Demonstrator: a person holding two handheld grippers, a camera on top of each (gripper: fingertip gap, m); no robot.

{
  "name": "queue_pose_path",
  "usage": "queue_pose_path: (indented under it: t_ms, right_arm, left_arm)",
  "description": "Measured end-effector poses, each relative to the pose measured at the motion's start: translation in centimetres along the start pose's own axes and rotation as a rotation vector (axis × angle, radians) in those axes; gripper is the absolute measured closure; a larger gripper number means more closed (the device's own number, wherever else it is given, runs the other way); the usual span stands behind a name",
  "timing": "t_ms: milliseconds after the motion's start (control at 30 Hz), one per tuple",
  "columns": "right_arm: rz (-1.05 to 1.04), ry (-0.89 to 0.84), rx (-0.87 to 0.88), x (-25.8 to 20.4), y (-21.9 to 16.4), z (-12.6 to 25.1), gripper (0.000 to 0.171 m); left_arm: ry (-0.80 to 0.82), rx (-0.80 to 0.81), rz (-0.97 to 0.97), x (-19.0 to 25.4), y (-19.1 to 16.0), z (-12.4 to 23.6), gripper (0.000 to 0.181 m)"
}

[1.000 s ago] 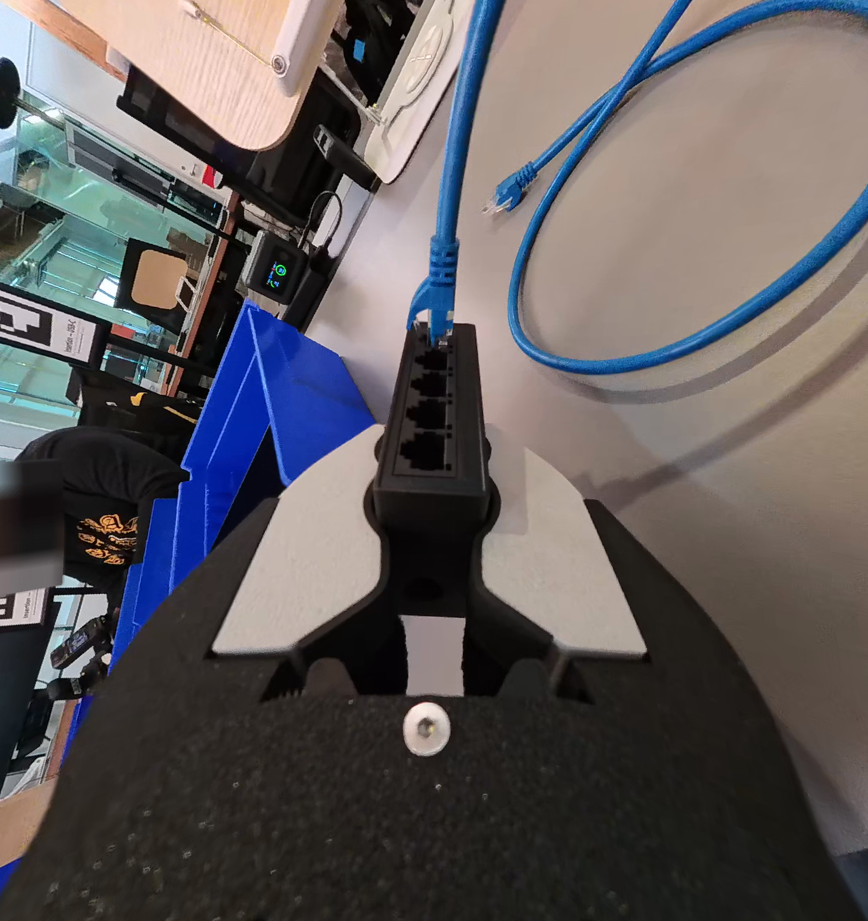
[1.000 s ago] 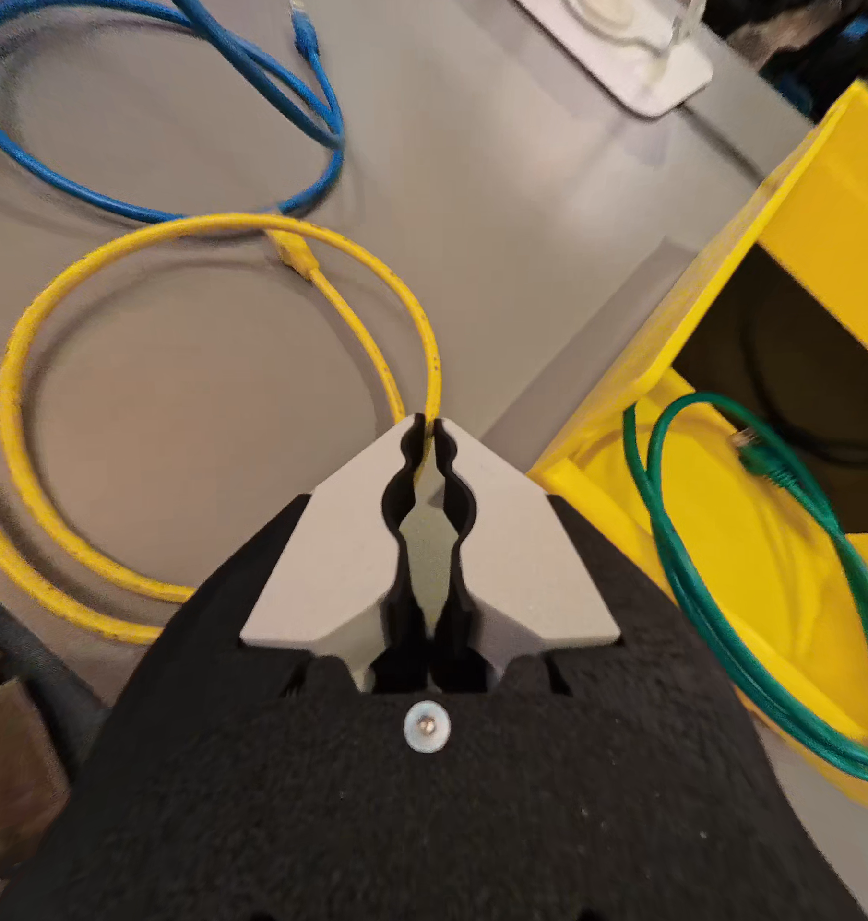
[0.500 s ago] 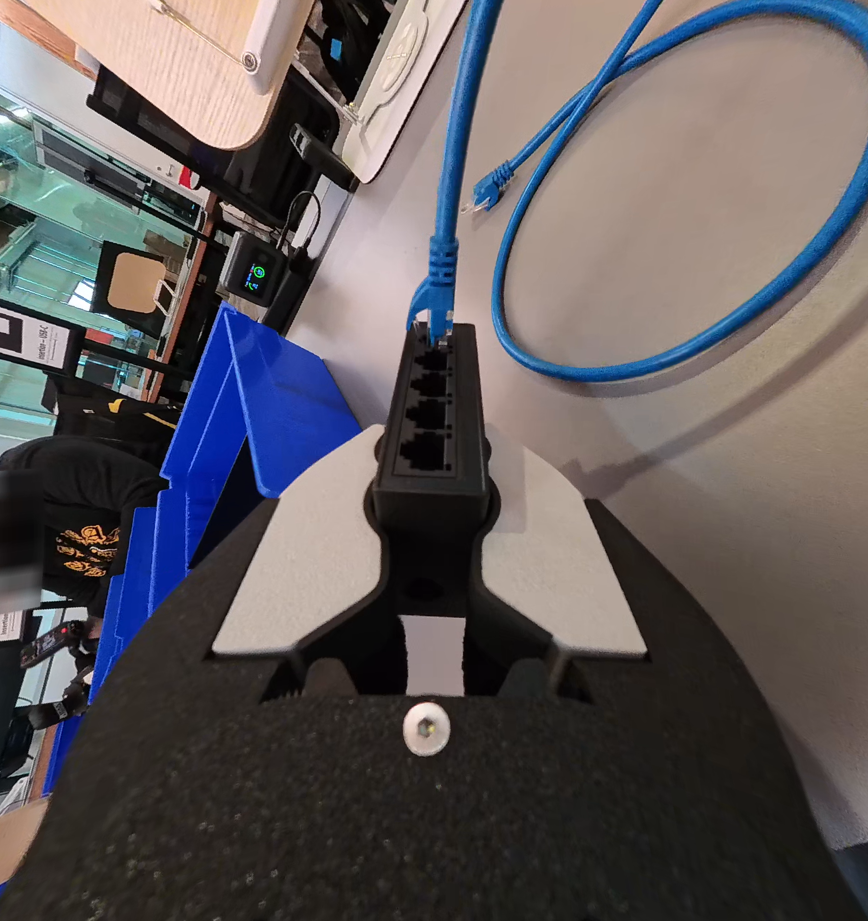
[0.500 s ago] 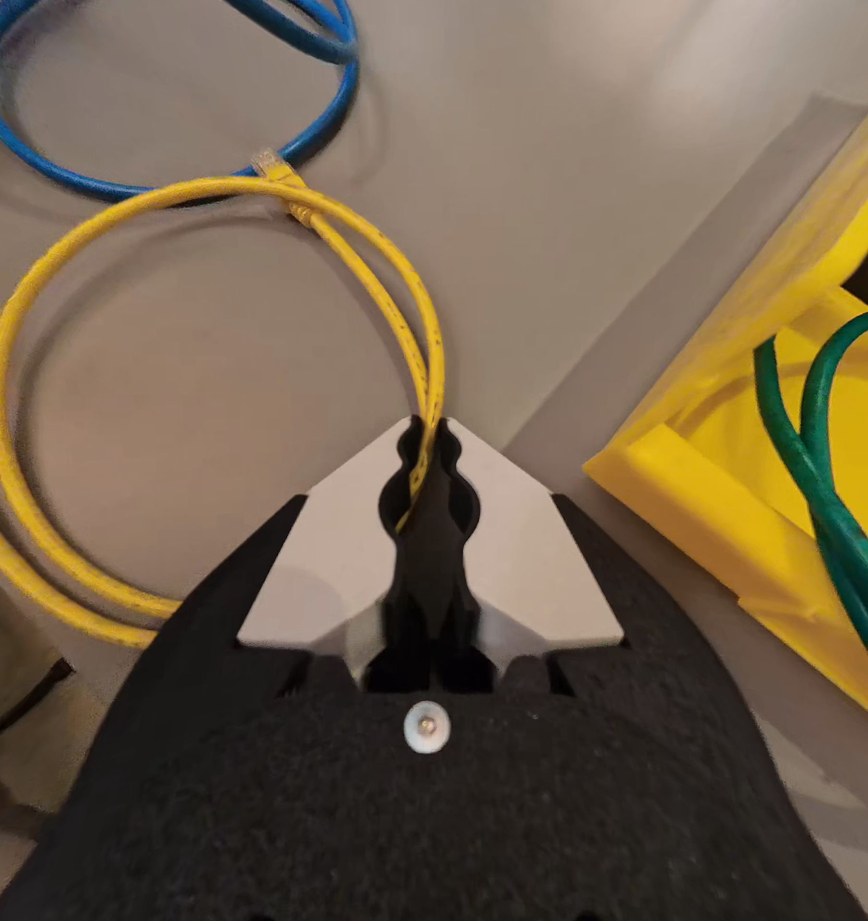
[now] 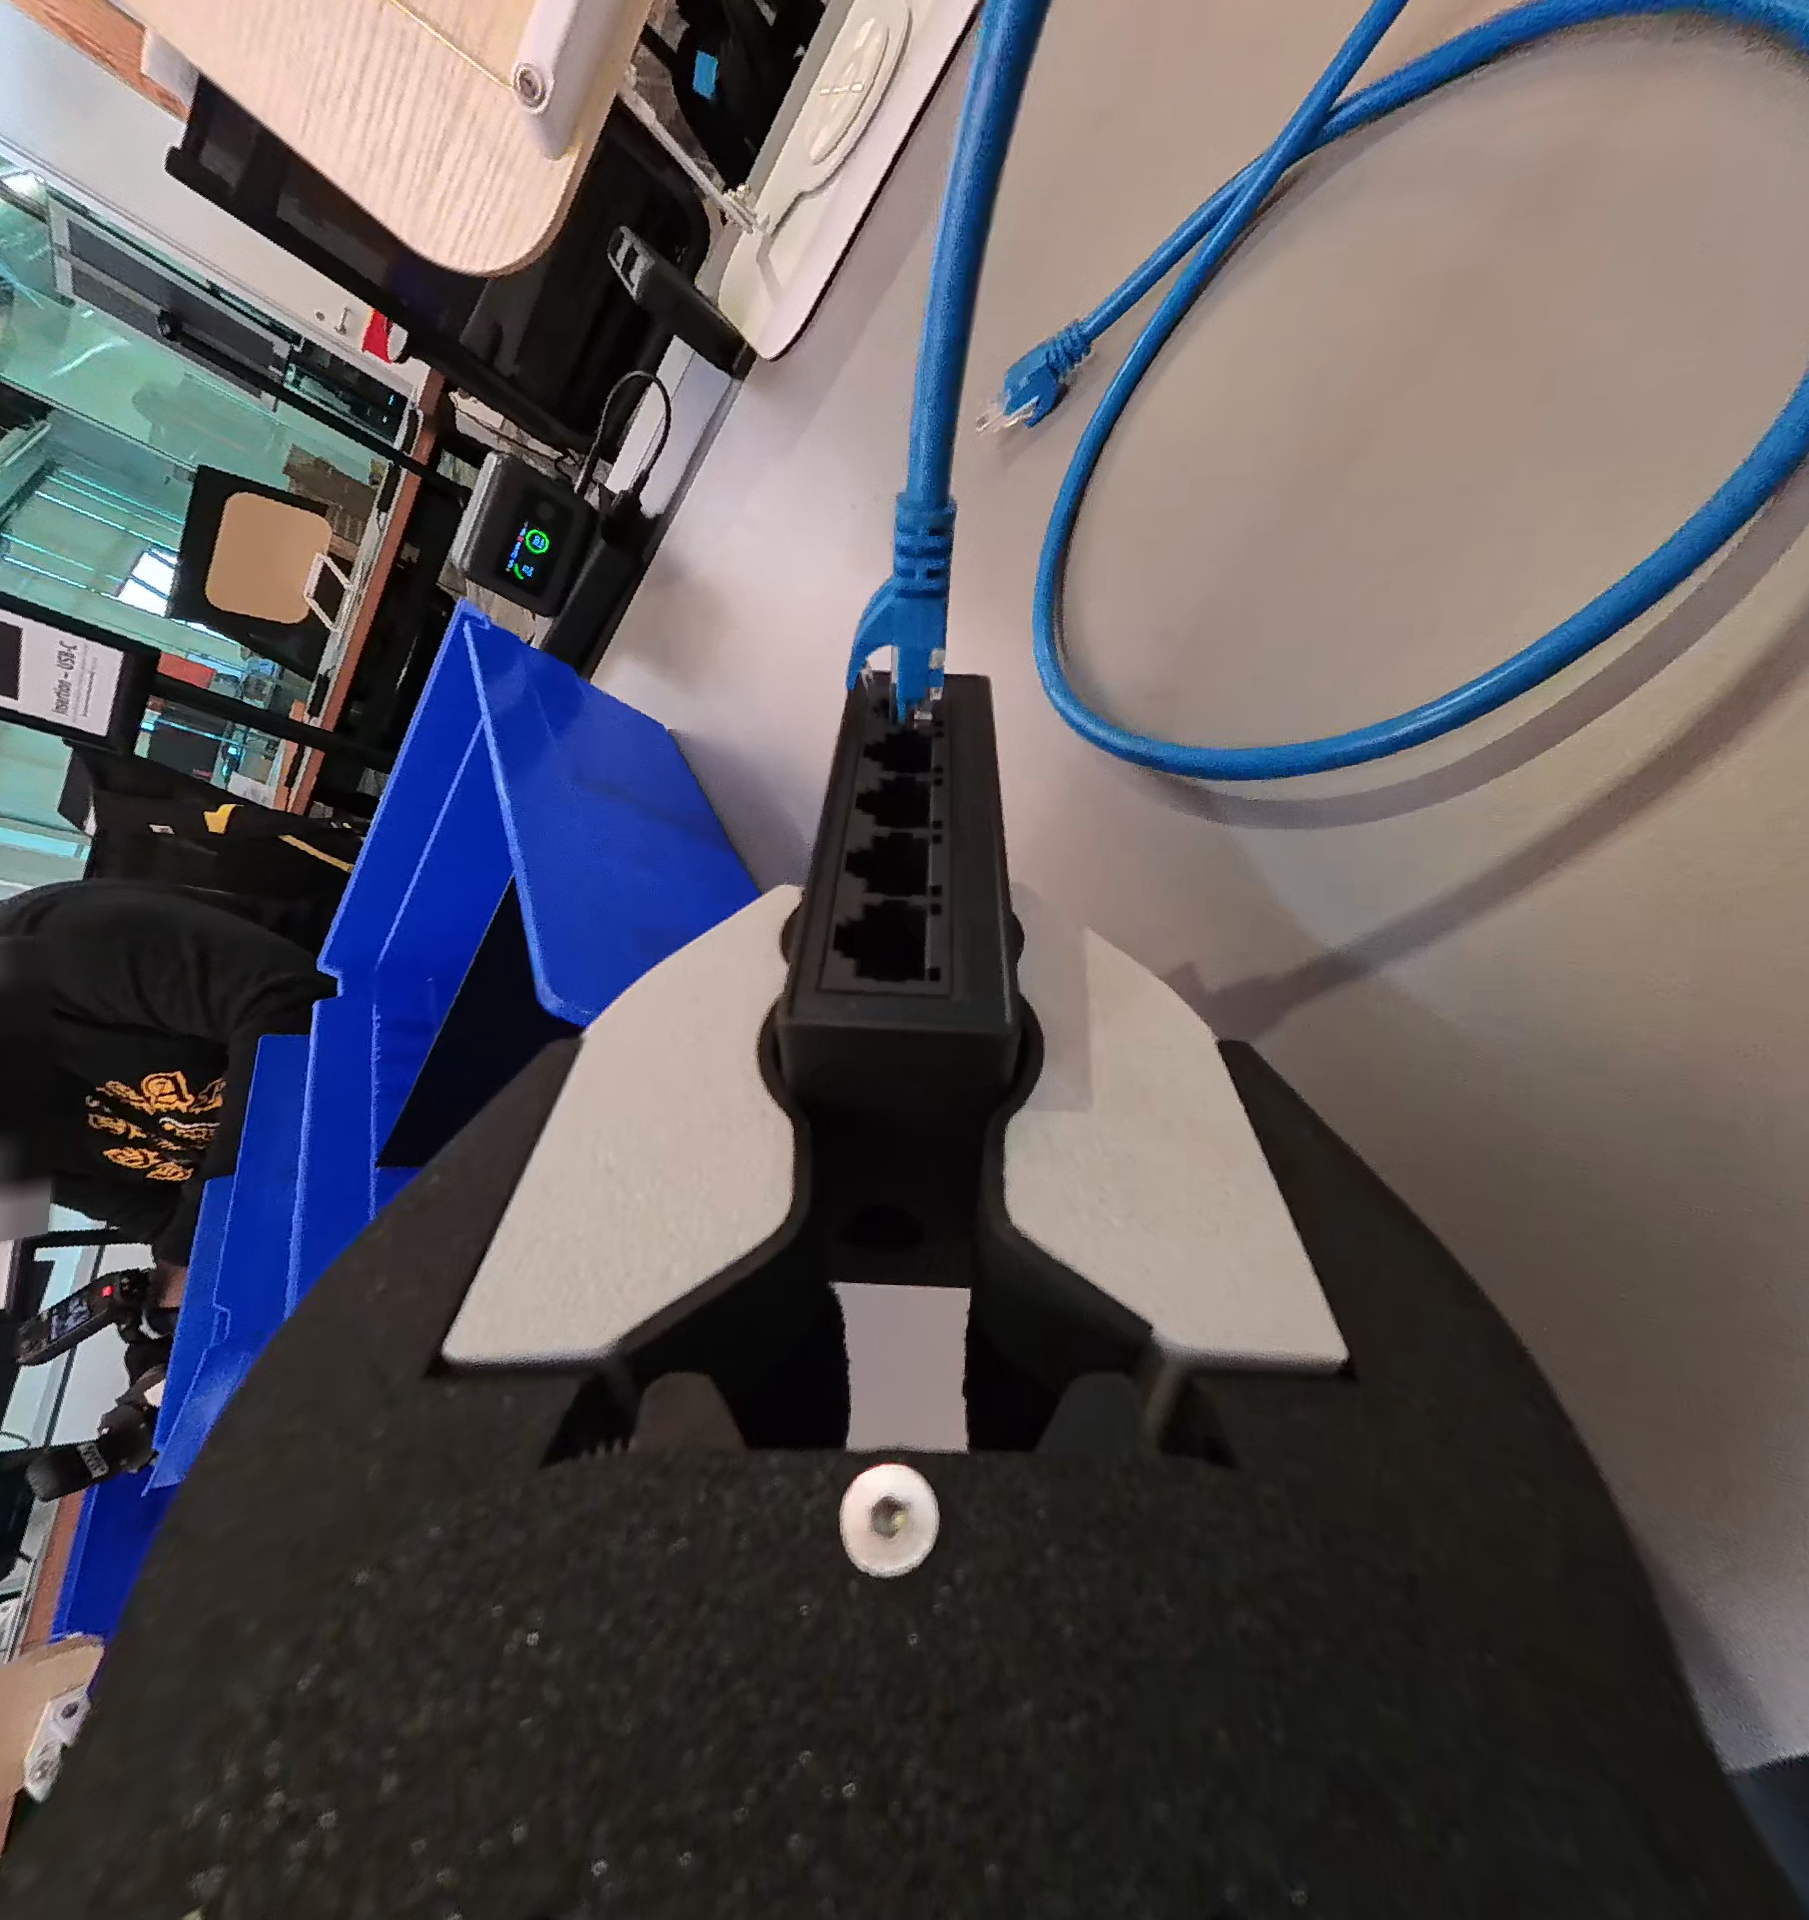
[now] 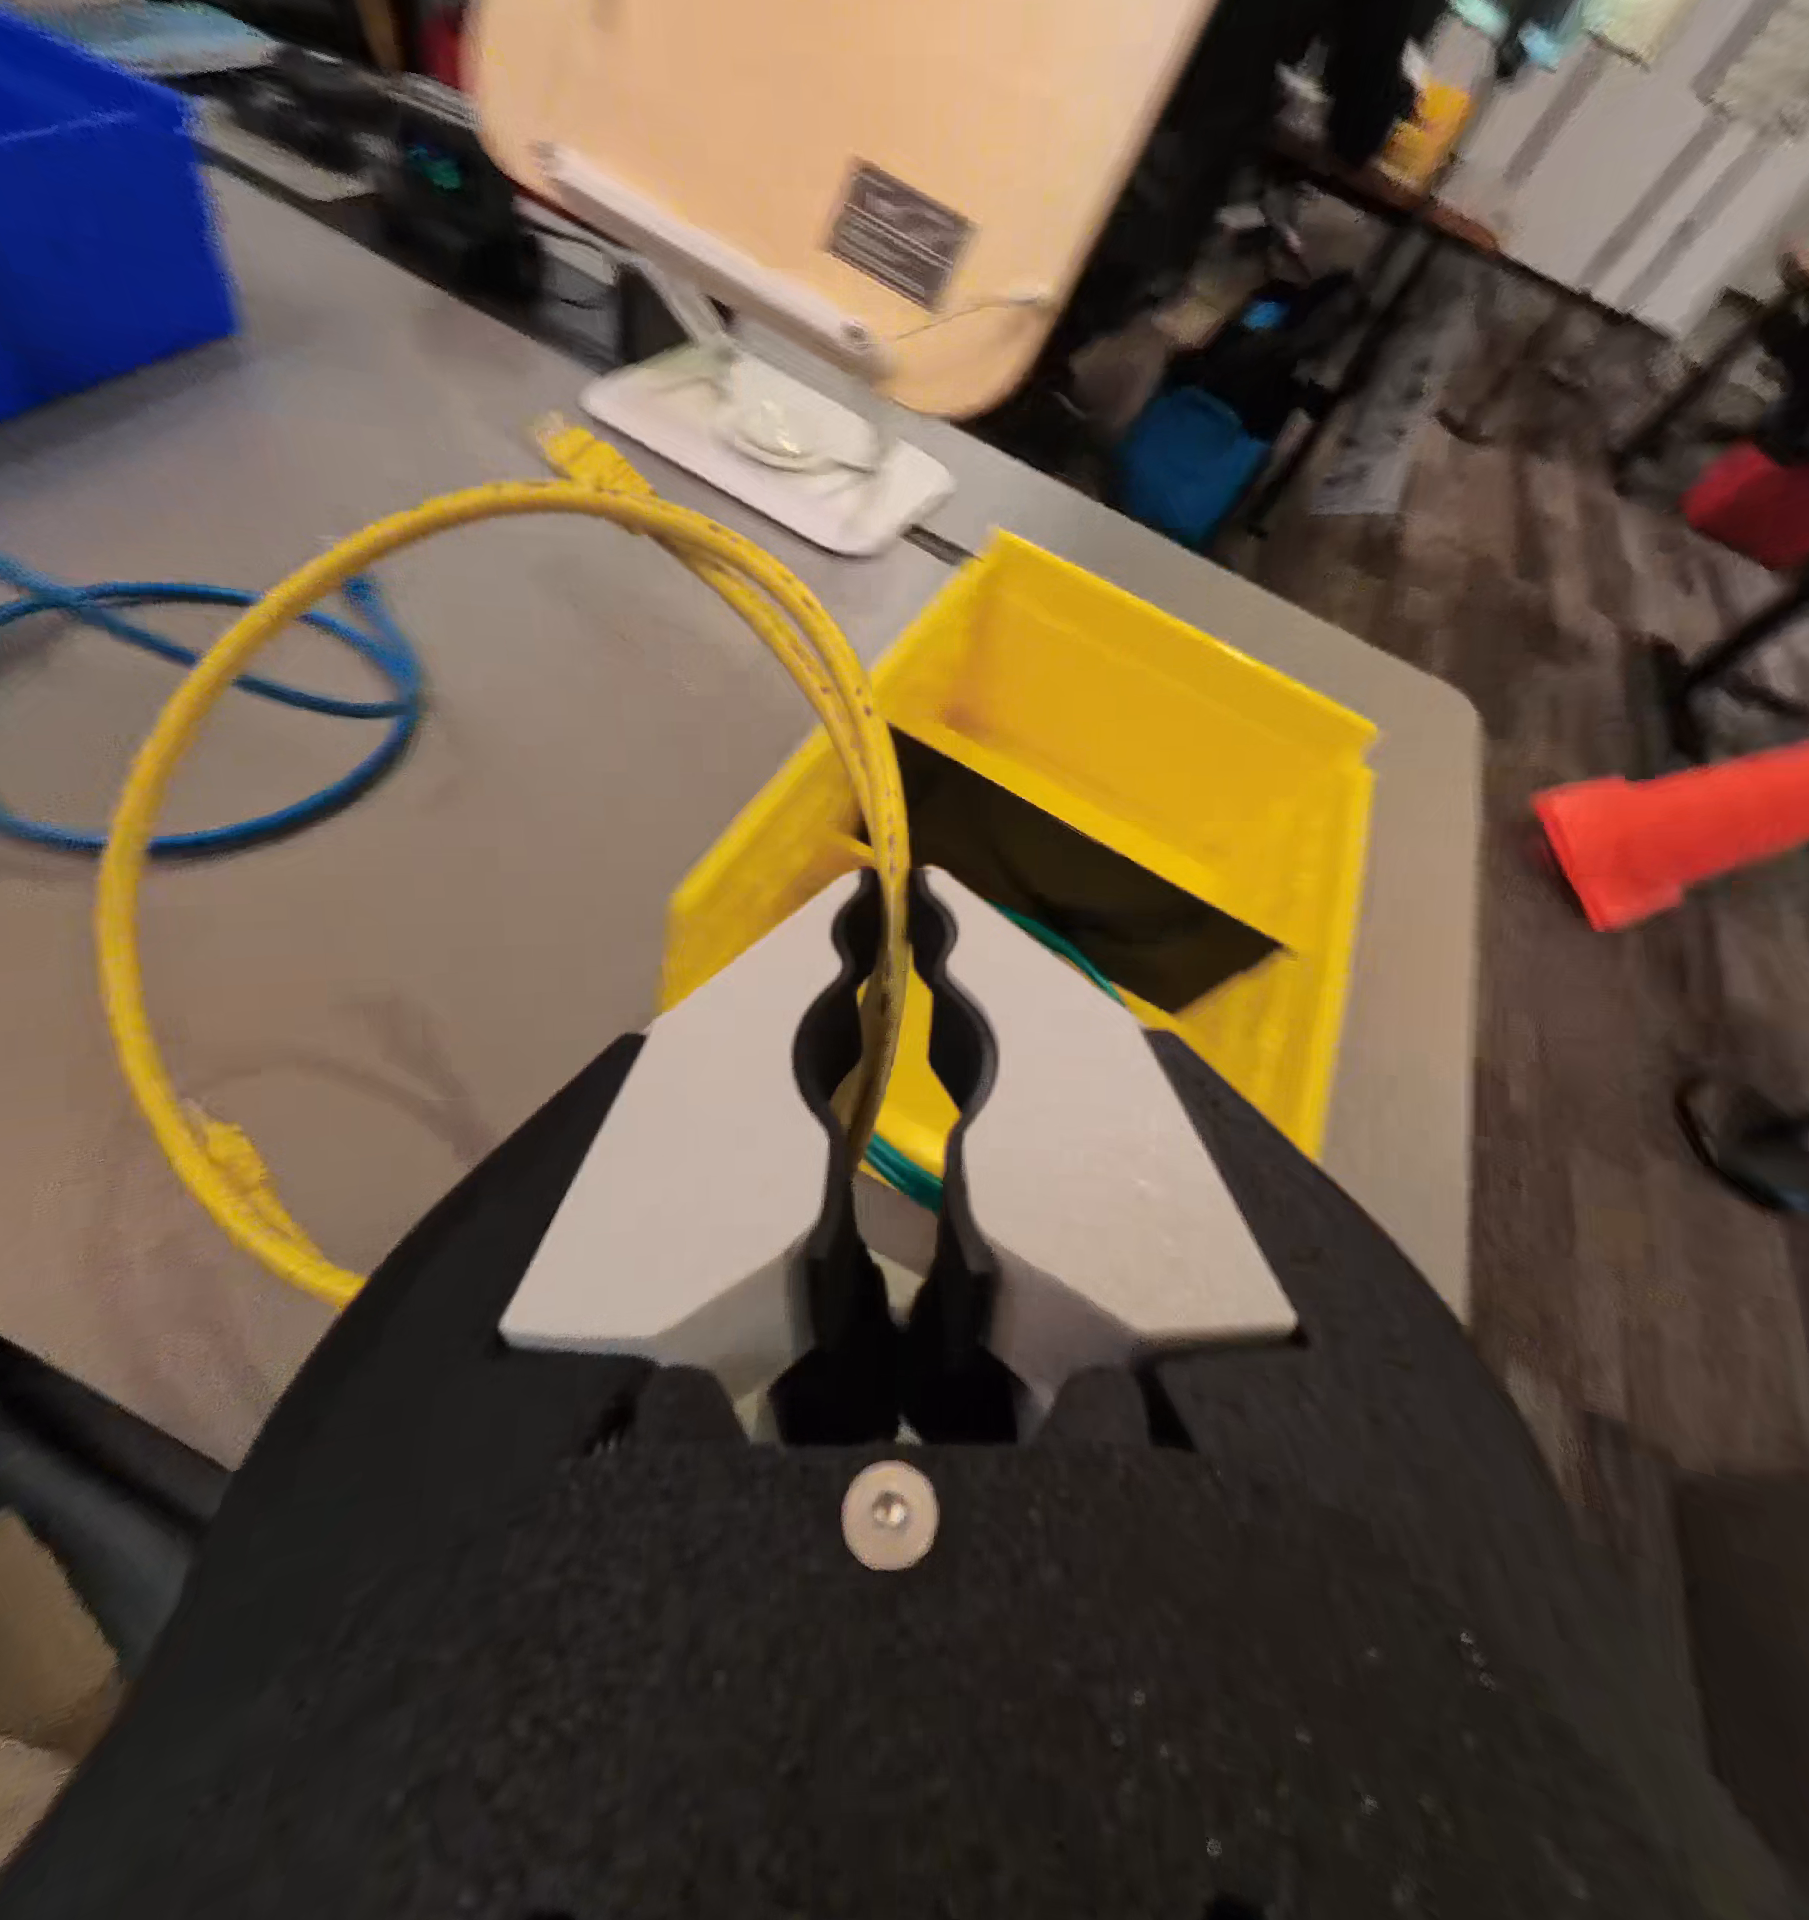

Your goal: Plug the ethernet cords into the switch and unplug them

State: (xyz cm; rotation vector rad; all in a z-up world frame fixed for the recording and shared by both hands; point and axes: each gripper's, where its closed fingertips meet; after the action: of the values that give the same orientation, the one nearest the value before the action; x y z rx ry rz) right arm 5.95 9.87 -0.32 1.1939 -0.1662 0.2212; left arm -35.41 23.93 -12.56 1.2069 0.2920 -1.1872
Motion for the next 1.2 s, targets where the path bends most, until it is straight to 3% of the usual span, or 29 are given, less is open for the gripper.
queue_pose_path:
  t_ms: [200,333,400,533,700,800,933,1033,1200]
  right_arm:
    - [-0.292,-0.136,-0.277,10.9,-4.3,-0.2,0.167]
    - [-0.451,-0.001,-0.541,12.0,-9.1,-4.4,0.166]
    - [-0.390,0.023,-0.712,11.5,-11.6,-5.9,0.166]
    - [-0.277,0.034,-0.883,10.4,-13.2,-8.5,0.166]
    - [-0.061,0.063,-1.113,8.8,-15.0,-6.2,0.166]
    - [-0.052,0.010,-1.026,9.8,-13.6,-6.8,0.166]
    - [-0.014,0.005,-1.074,10.8,-14.3,-8.8,0.165]
    - [0.055,-0.042,-1.081,11.7,-14.9,-9.8,0.155]
    - [0.064,-0.152,-0.692,11.7,-10.2,-8.3,0.140]
  left_arm:
    - [-0.019,0.007,-0.008,0.5,0.4,0.1,0.151]
    - [-0.028,0.007,-0.019,0.8,0.5,0.2,0.151]
    - [-0.029,0.009,-0.025,0.9,0.7,0.2,0.151]
    - [-0.031,0.006,-0.029,1.0,0.6,0.2,0.151]
    - [-0.033,0.007,-0.030,1.0,0.5,0.3,0.151]
    - [-0.038,0.011,-0.030,1.1,0.5,0.4,0.151]
    - [-0.055,0.016,-0.037,1.6,0.8,0.2,0.151]
    - [-0.053,0.022,-0.046,1.6,1.1,0.3,0.151]
    - [-0.053,0.017,-0.032,1.5,0.7,0.5,0.151]
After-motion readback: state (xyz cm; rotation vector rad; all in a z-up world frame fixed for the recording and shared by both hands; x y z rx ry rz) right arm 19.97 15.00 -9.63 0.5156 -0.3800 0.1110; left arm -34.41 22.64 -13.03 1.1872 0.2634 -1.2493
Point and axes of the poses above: each gripper's, where its closed fingertips meet, z back along the fingers, y out of its top, x = y × z across the jaws, and after that the axes turned 3 degrees about x, right-handed
